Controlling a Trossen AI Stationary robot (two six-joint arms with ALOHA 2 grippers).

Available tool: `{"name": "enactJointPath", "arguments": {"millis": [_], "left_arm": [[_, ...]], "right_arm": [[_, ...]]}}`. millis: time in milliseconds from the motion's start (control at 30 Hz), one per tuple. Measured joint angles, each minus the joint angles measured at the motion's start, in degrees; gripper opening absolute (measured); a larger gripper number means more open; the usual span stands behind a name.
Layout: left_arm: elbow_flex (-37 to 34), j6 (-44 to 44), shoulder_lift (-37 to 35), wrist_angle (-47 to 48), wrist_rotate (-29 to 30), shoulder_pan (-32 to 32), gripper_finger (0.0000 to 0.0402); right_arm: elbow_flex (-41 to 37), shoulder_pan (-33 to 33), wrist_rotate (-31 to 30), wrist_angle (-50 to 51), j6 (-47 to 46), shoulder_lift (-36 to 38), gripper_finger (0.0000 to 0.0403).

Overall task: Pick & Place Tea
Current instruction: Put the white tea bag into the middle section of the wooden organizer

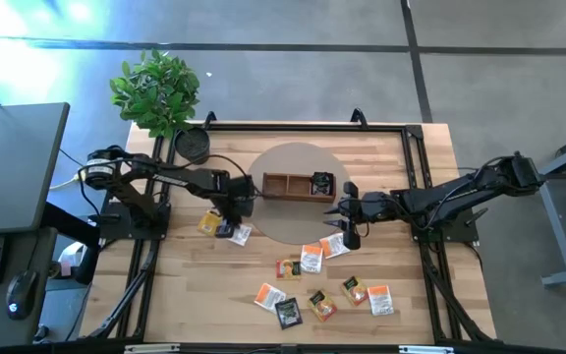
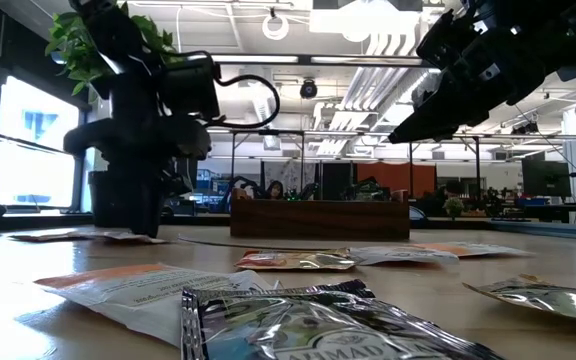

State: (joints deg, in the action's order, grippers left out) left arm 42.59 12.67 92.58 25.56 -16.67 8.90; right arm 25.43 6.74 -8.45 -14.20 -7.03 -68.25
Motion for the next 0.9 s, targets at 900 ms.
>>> {"name": "enactJointPath", "arguments": {"millis": [900], "left_arm": [[-0.4,-43.6,0.0,-24.9,-0.4,-7.3,0.0020]], "right_arm": [[0.0,0.0,-4.9,-0.2,-0.4,0.0,0.0118]]}}
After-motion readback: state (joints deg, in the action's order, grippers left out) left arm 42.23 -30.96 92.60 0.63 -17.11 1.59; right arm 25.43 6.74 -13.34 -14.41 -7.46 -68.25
